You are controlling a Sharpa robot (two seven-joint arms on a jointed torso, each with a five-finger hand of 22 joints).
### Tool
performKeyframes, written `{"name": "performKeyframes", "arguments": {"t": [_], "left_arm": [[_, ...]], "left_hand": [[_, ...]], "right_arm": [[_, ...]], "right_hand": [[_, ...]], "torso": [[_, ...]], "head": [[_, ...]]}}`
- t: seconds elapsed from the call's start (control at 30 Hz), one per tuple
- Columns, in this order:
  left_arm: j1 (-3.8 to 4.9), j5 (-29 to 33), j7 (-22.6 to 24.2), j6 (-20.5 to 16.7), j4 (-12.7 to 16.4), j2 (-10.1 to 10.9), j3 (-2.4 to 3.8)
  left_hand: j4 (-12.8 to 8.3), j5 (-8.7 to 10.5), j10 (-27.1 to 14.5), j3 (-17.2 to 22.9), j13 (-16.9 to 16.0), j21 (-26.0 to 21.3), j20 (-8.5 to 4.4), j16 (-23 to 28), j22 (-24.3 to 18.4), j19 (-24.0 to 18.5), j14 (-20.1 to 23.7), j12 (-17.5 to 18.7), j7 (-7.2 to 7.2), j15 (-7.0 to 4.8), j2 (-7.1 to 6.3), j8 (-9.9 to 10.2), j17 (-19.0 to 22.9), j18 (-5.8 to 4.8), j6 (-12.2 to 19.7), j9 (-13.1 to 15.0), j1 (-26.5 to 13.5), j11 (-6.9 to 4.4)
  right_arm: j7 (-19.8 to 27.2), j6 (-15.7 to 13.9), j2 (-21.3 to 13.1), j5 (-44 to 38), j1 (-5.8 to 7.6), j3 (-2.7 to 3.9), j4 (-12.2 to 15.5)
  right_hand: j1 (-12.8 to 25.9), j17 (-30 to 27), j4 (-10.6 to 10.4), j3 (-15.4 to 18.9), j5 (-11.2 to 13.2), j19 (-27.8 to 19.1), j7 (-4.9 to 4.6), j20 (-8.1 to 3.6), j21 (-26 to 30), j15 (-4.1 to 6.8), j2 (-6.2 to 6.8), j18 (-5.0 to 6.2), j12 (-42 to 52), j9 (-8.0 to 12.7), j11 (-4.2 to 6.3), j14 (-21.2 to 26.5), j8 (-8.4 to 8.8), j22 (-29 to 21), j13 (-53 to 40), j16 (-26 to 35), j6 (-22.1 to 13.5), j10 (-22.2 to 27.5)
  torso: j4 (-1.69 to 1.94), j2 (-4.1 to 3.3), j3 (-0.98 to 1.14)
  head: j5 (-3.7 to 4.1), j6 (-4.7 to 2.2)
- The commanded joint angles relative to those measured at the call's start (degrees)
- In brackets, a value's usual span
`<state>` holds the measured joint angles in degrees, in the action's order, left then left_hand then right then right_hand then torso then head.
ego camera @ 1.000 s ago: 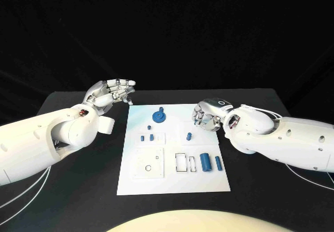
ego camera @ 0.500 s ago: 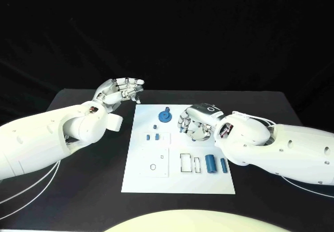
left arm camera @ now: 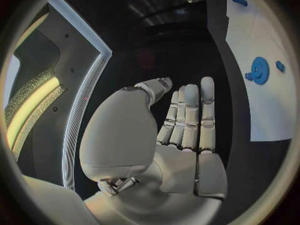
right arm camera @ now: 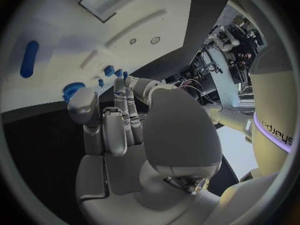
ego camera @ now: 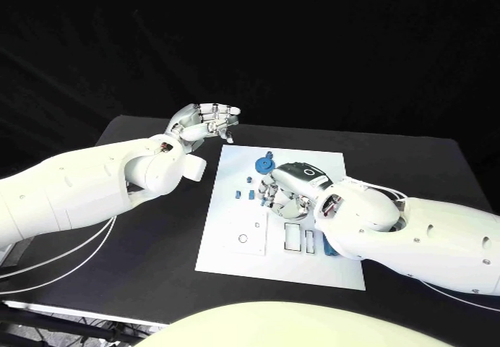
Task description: Assemble the parts on the task board
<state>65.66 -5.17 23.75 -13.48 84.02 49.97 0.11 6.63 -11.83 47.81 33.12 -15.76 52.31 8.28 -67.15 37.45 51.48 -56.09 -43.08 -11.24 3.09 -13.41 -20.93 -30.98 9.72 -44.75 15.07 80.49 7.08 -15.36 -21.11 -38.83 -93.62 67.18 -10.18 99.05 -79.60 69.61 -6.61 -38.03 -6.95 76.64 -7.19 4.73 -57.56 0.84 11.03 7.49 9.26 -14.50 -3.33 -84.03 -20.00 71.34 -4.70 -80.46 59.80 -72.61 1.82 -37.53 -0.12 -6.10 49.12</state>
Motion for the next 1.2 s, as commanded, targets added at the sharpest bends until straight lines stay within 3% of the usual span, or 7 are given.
{"name": "performKeyframes", "arguments": {"t": [0.03,0.27,0.73,1.2], "left_arm": [[0.04,-0.53,0.11,0.46,0.07,-0.23,0.04],[0.04,-0.78,-0.35,0.89,0.05,-0.44,0.04],[0.04,-0.94,-0.53,1.24,0.00,-0.51,0.04],[0.05,-1.28,-0.67,1.34,-0.15,-0.55,0.04]], "left_hand": [[-0.06,-0.16,-0.38,-0.36,0.10,-0.21,0.31,-0.05,-0.08,-0.17,0.32,0.37,0.03,0.13,-0.02,0.17,0.07,0.76,0.38,-0.06,0.70,0.12],[-0.07,-0.16,-0.47,-0.42,0.15,-0.13,0.34,-0.16,-0.05,-0.06,0.23,0.37,-0.01,0.16,0.04,0.13,0.07,0.78,0.46,-0.07,0.73,0.16],[-0.08,-0.15,-0.51,-0.46,0.16,-0.10,0.35,-0.20,-0.03,-0.02,0.20,0.37,-0.03,0.17,0.04,0.11,0.07,0.78,0.48,-0.08,0.72,0.18],[-0.05,-0.15,-0.56,-0.53,0.20,-0.07,0.39,-0.25,-0.01,0.03,0.21,0.35,-0.06,0.21,0.08,0.03,0.09,0.78,0.50,-0.08,0.70,0.21]], "right_arm": [[0.52,0.57,0.70,-2.01,-0.59,-0.12,-0.32],[0.22,1.02,1.98,-2.60,-1.91,-0.39,-1.17],[-0.02,1.13,3.16,-3.69,-3.29,-0.82,-2.98],[-0.06,1.25,3.48,-4.05,-4.10,-0.92,-3.77]], "right_hand": [[0.38,0.05,0.16,-0.17,-0.23,0.47,0.04,0.00,0.17,0.34,-0.11,-0.99,-0.27,-0.07,0.13,-1.98,-0.17,-0.06,0.00,-0.23,0.30,-0.20],[0.44,0.10,0.20,-0.18,-0.22,0.44,0.02,0.00,0.23,0.34,-0.09,-0.97,-0.30,-0.09,0.12,-1.98,-0.17,-0.08,-0.01,-0.25,0.27,-0.20],[0.52,0.01,0.26,-0.20,-0.22,0.40,0.00,0.00,0.35,0.33,-0.08,-0.95,-0.34,-0.12,0.11,-1.96,-0.17,-0.14,-0.01,-0.21,0.22,-0.20],[0.78,0.13,0.49,-0.13,-0.16,0.43,-0.04,0.01,0.27,0.31,0.15,-0.97,-0.44,-0.24,0.08,-1.99,-0.20,-0.04,-0.04,-0.27,0.14,-0.23]], "torso": [[-0.06,-0.04,0.00],[-0.07,0.01,0.02],[-0.03,0.00,-0.03],[-0.01,0.02,-0.03]], "head": [[-0.99,0.58],[-1.77,0.88],[-1.50,0.88],[-1.86,0.88]]}}
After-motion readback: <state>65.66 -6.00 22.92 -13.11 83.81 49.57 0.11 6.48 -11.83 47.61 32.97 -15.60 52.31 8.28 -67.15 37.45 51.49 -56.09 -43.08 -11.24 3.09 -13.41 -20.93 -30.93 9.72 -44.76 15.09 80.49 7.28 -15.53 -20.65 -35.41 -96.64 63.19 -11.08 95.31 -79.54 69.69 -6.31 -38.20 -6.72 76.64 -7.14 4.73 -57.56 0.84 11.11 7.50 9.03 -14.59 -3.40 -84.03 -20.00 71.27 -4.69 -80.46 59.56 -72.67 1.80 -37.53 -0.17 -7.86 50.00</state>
